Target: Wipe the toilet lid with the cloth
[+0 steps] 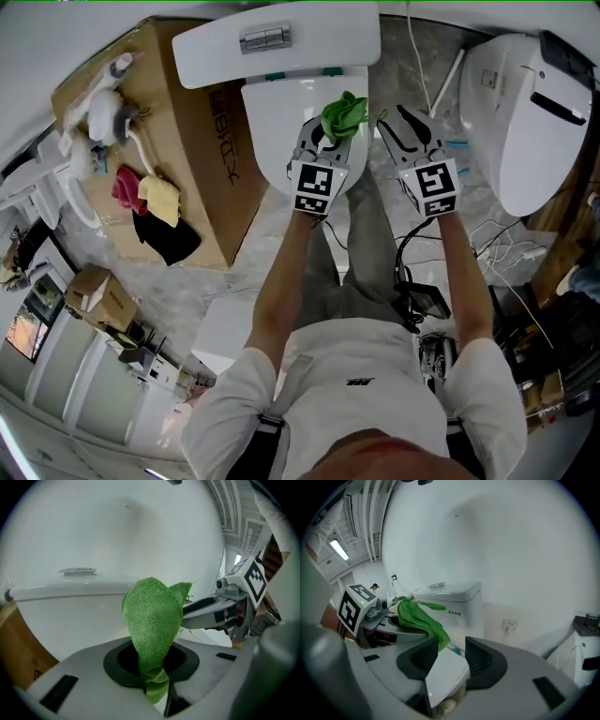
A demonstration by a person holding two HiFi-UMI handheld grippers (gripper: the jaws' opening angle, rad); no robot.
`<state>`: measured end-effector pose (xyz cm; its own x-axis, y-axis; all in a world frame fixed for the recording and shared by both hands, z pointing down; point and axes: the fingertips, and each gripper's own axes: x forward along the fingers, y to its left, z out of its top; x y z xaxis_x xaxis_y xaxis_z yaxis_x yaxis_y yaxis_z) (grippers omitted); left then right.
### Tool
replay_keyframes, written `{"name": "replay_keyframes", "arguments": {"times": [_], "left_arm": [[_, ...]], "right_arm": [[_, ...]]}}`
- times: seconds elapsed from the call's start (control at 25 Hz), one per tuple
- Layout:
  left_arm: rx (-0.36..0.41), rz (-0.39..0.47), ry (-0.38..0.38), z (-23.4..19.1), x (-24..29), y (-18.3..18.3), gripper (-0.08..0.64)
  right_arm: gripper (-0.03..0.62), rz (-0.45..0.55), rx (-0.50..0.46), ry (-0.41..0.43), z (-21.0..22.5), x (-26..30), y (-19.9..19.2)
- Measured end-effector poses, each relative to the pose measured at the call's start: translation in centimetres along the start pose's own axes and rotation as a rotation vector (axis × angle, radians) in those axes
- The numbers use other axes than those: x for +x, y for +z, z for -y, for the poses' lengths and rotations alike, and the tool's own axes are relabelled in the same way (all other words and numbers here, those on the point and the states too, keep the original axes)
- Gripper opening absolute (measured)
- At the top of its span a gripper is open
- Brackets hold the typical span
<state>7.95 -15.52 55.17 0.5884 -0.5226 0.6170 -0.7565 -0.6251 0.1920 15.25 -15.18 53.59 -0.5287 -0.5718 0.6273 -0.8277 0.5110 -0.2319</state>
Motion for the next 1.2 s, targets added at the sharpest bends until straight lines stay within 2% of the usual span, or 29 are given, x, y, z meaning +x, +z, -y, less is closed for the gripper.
{"name": "replay_keyframes", "arguments": {"times": [0.32,0.64,1.2], "left_arm": [[-0.036,-0.027,0.002,-0.5,4.1,-3.5,0.083],[-0.046,-0.053,-0.057,0.1,9.4,-7.1,0.084],[-0.067,-0.101,-0.096,-1.4,14.8,-11.7,0.083]], "right_arm": [[0.193,-0.020,0.000,-0.029,1.3,2.4,-3.4],[0.193,-0.053,0.027,-0.129,3.7,4.3,-8.0],[0.193,-0.061,0.139,-0.218,7.7,9.5,-10.6]]}}
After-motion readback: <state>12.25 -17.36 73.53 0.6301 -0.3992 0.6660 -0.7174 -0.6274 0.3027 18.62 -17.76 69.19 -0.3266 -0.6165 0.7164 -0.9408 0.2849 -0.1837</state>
